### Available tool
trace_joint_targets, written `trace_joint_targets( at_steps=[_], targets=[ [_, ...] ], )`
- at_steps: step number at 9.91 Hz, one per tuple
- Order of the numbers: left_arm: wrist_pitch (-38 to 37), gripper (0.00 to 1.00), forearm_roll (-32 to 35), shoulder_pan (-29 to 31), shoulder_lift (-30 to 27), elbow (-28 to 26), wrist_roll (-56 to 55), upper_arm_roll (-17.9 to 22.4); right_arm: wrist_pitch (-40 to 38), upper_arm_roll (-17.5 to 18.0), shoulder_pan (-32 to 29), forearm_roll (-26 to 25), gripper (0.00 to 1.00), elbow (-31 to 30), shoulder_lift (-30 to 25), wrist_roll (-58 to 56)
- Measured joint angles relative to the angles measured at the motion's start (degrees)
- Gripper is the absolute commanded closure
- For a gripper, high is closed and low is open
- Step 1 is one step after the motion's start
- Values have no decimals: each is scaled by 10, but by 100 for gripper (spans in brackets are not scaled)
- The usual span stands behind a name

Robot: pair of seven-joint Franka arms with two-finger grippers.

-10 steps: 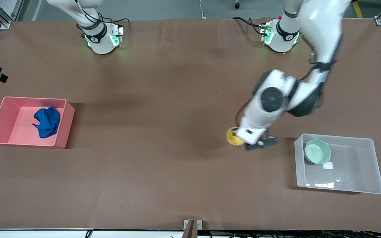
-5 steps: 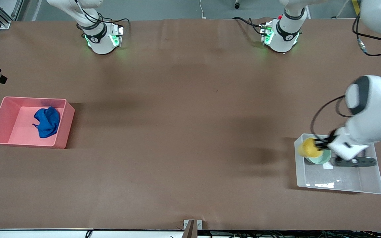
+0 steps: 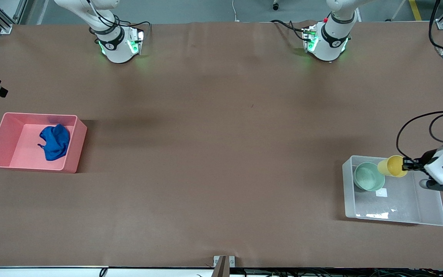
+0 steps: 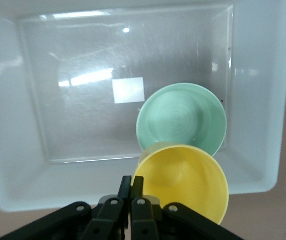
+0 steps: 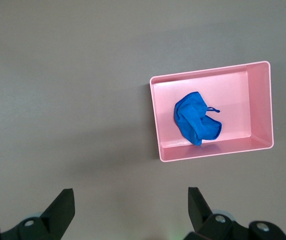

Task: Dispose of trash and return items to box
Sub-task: 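Lower the yellow cup into the green bowl and open the left gripper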

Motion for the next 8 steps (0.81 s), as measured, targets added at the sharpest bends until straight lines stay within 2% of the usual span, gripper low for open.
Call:
trace_joint_targets(
  at_steps=[4,8],
  targets=[
    [46,99,0,-5,46,-7,0,-1,0,0,0,0,0,0,0,0],
    [58,99,0,-5,45,-7,0,-3,0,0,0,0,0,0,0,0]
  ],
)
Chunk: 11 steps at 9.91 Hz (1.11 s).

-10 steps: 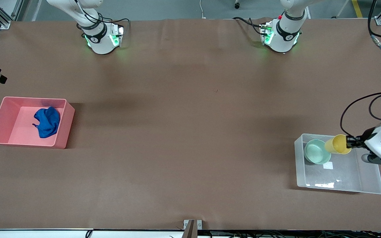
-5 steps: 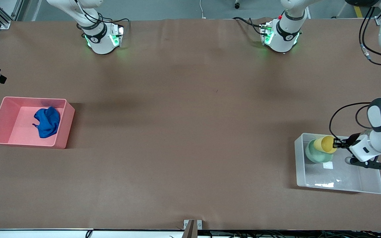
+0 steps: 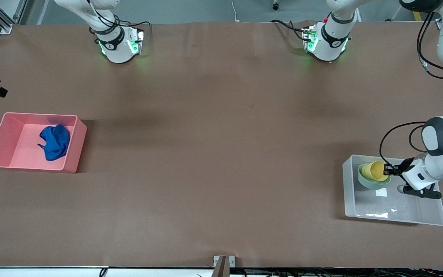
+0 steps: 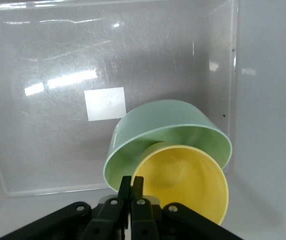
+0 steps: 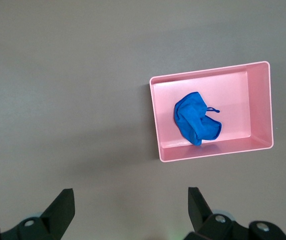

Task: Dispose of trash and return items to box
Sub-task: 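Lower the yellow cup into the green bowl and open the left gripper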

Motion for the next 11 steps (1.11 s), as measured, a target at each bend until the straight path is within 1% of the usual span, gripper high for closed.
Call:
trace_joint_targets(
  at_steps=[6,7,8,9,11],
  targets=[
    [38,99,0,-8,7,7,-6,-1,0,0,0,0,0,0,0,0],
    [52,92,0,-8,13,8,-6,-1,0,0,0,0,0,0,0,0],
    [63,43,0,-8,22,9,-6,-1,0,0,0,0,0,0,0,0],
    [66,0,0,-8,27,10,-6,-1,-1,0,0,0,0,0,0,0],
    [69,0,0,-8,26,20,-6,-2,-3,0,0,0,0,0,0,0]
  ],
)
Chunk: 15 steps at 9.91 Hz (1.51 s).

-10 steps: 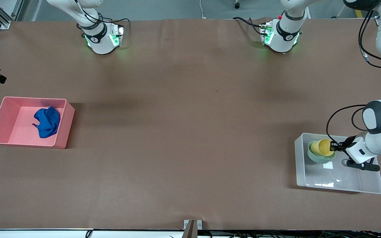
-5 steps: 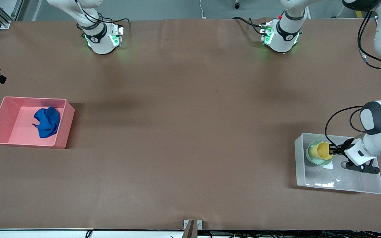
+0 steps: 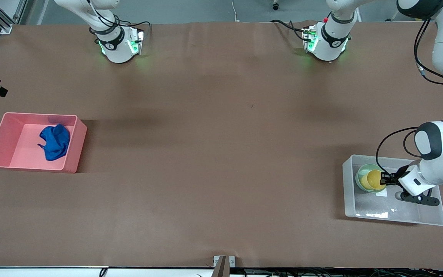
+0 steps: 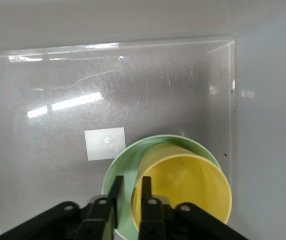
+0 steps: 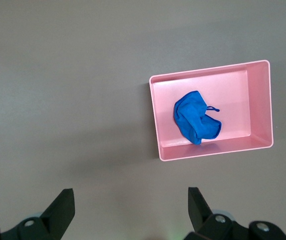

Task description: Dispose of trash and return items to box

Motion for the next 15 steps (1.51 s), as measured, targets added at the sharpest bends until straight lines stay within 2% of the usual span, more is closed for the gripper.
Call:
trace_joint_targets(
  at_steps=[2,6,9,10,11,13,14,15],
  targets=[
    [-20,0,-1,-2,-33,18,-21,-11,0,0,0,0,0,0,0,0],
    [-172,0,-1,-11,-198,31,-173,-87,-1,0,0,0,0,0,0,0],
    [-249,0,-1,-13,-305,33,-198,-126,-1,-1,-1,0,0,0,1,0],
    [-266,0,-1,-24,-332,35,-196,-120,-1,-1,-1,0,0,0,1,0],
    [-295,0,-11,-64,-355,36,-194,-84,-1,-1,-1,0,0,0,1,0],
    [-370,0,-63,-172,-392,36,-194,35,-1,-1,-1,0,0,0,1,0],
    [-401,0,-86,-198,-408,33,-193,73,-1,-1,-1,0,0,0,1,0],
    [-415,0,-95,-205,-424,22,-193,90,-1,-1,-1,0,0,0,1,0]
  ],
)
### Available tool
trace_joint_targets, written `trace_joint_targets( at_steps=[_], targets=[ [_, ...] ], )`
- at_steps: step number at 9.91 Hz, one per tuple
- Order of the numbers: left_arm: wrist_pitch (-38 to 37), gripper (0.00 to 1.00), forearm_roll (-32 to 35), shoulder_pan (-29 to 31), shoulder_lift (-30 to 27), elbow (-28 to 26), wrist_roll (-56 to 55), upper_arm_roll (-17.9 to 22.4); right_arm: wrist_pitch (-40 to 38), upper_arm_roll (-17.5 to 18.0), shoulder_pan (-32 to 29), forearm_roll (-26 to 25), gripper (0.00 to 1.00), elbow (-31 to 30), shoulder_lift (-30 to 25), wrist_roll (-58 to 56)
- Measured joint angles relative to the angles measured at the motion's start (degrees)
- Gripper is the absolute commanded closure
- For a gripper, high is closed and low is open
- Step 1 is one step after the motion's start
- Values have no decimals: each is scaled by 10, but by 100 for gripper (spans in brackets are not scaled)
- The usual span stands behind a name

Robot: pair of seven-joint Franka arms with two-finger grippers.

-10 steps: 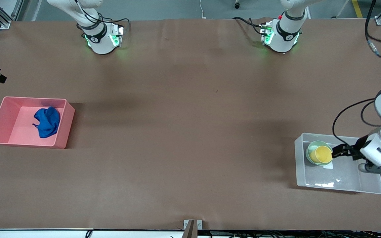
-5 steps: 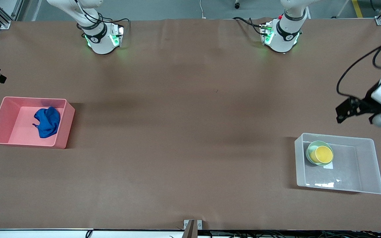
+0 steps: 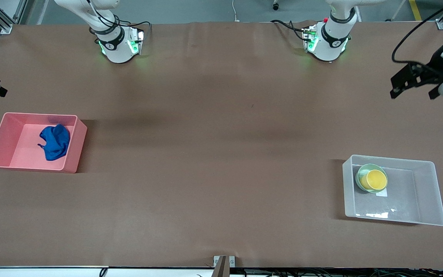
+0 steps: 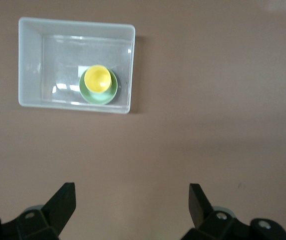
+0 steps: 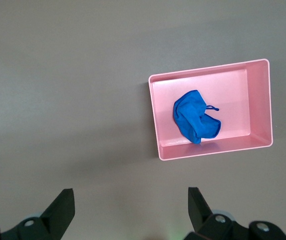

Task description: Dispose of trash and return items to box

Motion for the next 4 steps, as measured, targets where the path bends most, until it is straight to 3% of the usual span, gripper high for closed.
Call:
trace_joint_targets(
  at_steps=[4],
  targets=[
    [-7,0,-2,-1,-43,-37,-2,4,0,0,0,0,0,0,0,0]
  ],
)
